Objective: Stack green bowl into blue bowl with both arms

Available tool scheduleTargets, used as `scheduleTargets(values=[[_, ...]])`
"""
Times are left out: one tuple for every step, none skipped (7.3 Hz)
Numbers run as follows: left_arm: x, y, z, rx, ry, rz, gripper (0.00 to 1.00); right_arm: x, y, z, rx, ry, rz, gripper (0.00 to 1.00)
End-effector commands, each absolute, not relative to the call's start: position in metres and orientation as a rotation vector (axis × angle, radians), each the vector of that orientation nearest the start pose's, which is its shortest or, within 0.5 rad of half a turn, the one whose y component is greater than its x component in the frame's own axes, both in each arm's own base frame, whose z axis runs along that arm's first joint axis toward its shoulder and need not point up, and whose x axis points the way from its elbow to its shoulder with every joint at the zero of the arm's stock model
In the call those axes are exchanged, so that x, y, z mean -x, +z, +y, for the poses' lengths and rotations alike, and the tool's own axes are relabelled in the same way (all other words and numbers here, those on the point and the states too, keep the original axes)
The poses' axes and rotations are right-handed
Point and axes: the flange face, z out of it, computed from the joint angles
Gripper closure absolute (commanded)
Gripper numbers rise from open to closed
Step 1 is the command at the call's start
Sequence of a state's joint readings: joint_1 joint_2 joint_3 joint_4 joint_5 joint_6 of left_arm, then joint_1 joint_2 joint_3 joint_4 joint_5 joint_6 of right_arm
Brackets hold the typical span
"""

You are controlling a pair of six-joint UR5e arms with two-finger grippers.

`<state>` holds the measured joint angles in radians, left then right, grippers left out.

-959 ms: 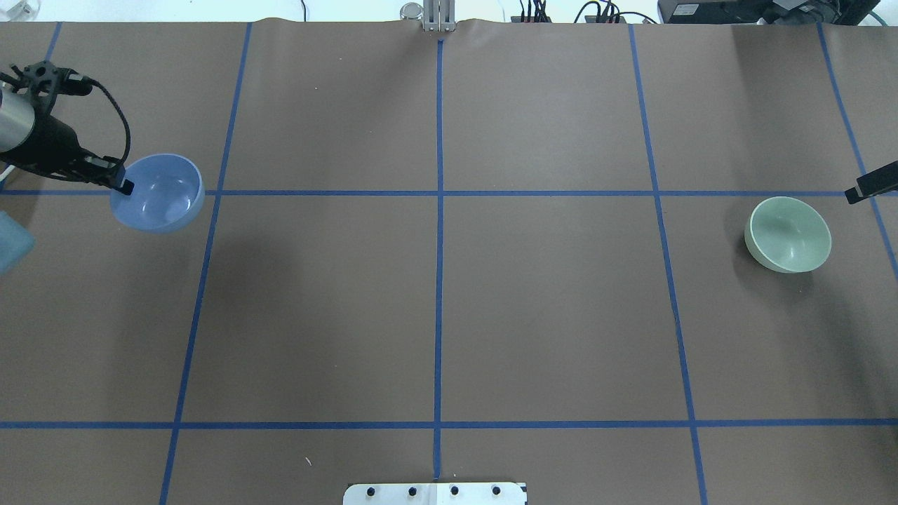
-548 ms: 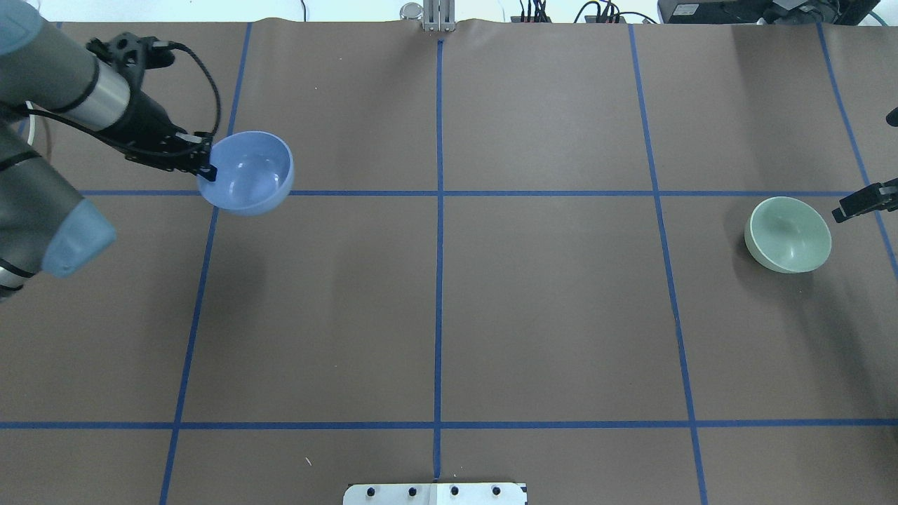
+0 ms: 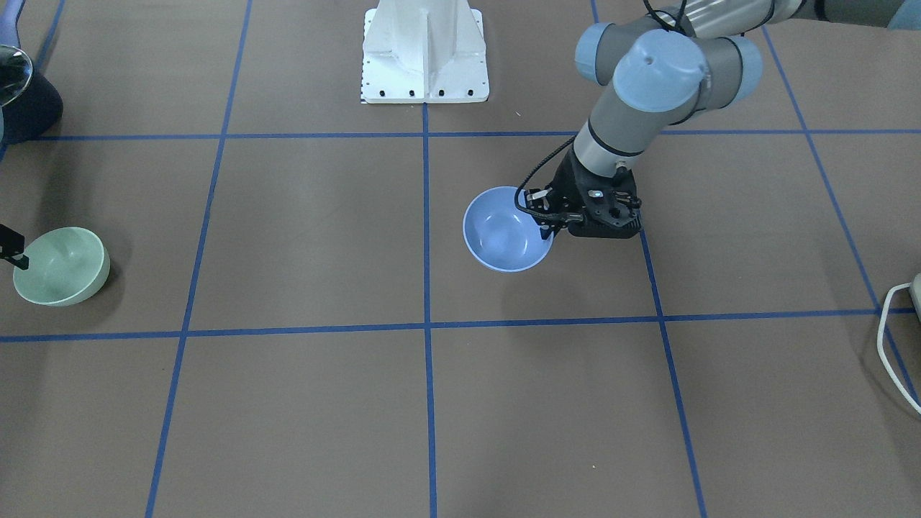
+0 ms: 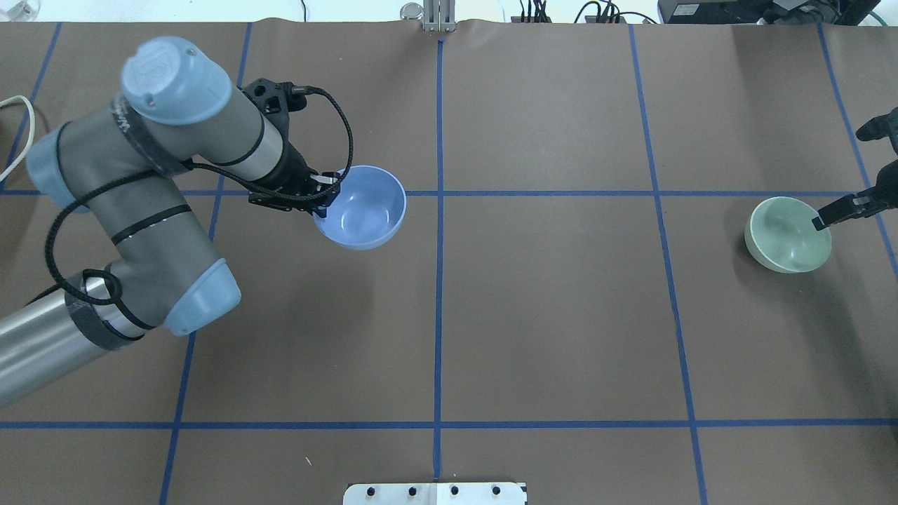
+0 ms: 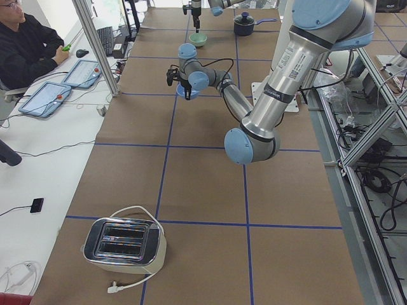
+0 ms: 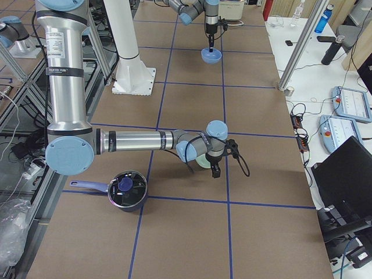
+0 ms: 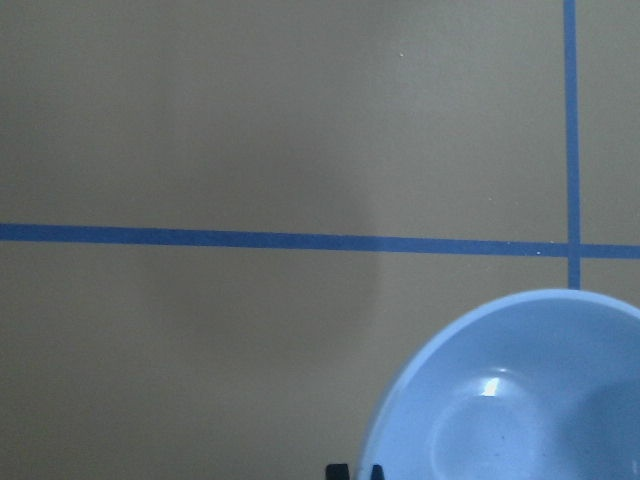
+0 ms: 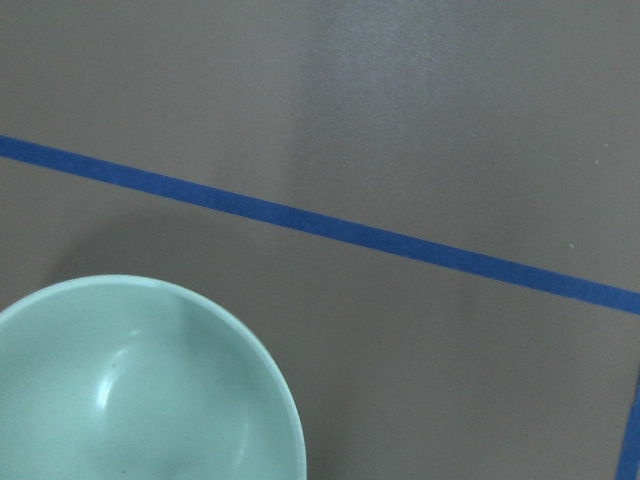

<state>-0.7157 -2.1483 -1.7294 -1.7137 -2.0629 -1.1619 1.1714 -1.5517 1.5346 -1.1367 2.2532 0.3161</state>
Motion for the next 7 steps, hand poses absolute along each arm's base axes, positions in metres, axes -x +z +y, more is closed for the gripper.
scheduleTargets(values=[[-0.483, 0.219, -0.478, -0.070, -0.083, 0.955, 1.00, 0.158, 0.609, -0.521, -0.135, -0.202, -0.785, 0.04], [-0.493, 0.220, -0.472, -0.069, -0.086, 0.949, 1.00, 0.160, 0.611, -0.521, -0.129, -0.202, -0.786, 0.05], [-0.498, 0.220, -0.469, -0.066, -0.080, 0.949, 1.00, 0.162, 0.618, -0.520, -0.116, -0.202, -0.782, 0.06], [-0.498, 0.220, -0.469, -0.066, -0.080, 0.949, 1.00, 0.162, 0.625, -0.519, -0.108, -0.204, -0.778, 0.08], [-0.499, 0.220, -0.468, -0.065, -0.077, 0.949, 1.00, 0.162, 0.627, -0.519, -0.111, -0.207, -0.779, 0.09], [-0.505, 0.221, -0.463, -0.072, -0.075, 0.942, 1.00, 0.163, 0.631, -0.518, -0.103, -0.206, -0.777, 0.15], [-0.510, 0.221, -0.459, -0.084, -0.072, 0.937, 1.00, 0.166, 0.631, -0.518, -0.099, -0.206, -0.777, 0.34]])
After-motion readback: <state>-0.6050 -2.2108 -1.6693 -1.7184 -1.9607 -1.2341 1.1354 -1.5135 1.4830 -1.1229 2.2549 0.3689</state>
